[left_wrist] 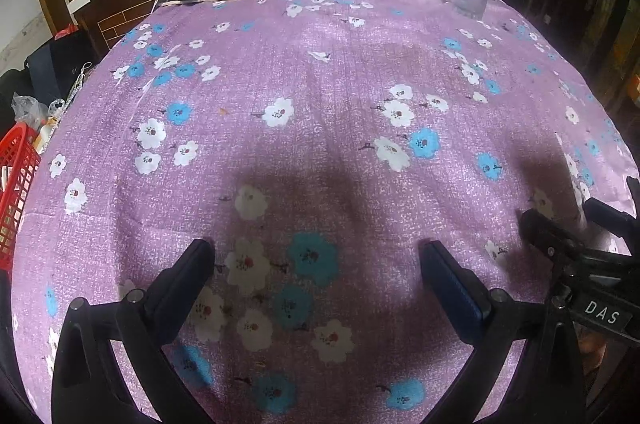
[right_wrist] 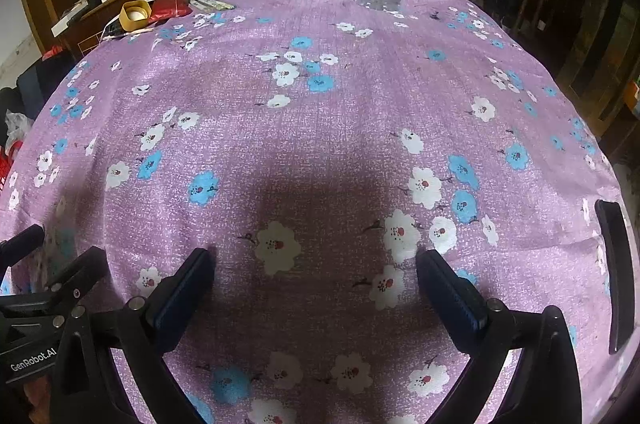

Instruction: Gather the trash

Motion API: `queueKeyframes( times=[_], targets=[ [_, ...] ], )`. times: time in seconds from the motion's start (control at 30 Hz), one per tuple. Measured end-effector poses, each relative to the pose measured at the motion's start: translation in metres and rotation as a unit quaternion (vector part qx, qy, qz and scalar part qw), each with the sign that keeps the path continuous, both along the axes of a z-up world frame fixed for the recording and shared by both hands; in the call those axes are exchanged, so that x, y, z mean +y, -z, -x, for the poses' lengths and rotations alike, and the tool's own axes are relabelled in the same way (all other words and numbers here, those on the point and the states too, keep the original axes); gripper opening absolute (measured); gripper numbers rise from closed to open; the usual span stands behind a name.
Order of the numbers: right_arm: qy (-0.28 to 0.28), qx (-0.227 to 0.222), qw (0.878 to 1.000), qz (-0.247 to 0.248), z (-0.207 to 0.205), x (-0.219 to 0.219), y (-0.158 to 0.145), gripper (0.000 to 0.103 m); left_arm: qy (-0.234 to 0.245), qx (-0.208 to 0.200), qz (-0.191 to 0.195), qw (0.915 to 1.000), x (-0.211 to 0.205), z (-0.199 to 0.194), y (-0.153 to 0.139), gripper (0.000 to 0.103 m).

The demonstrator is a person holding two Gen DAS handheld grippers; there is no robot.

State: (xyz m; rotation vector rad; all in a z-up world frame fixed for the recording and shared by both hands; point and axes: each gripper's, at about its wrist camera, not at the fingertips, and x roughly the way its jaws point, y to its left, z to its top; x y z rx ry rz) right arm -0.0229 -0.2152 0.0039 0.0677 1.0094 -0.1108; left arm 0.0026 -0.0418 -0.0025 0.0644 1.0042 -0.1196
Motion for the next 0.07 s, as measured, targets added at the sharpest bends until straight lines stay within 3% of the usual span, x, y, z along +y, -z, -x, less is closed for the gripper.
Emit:
queueKeyframes(
  times=[0.07],
  targets=[
    [0.000,0.000,1.000,0.000,-0.0002,0.0004,0.0004,0.103,0.000,0.000,0.000,1.0000,0.0006,-0.0002,0.0000,0.103]
  ],
)
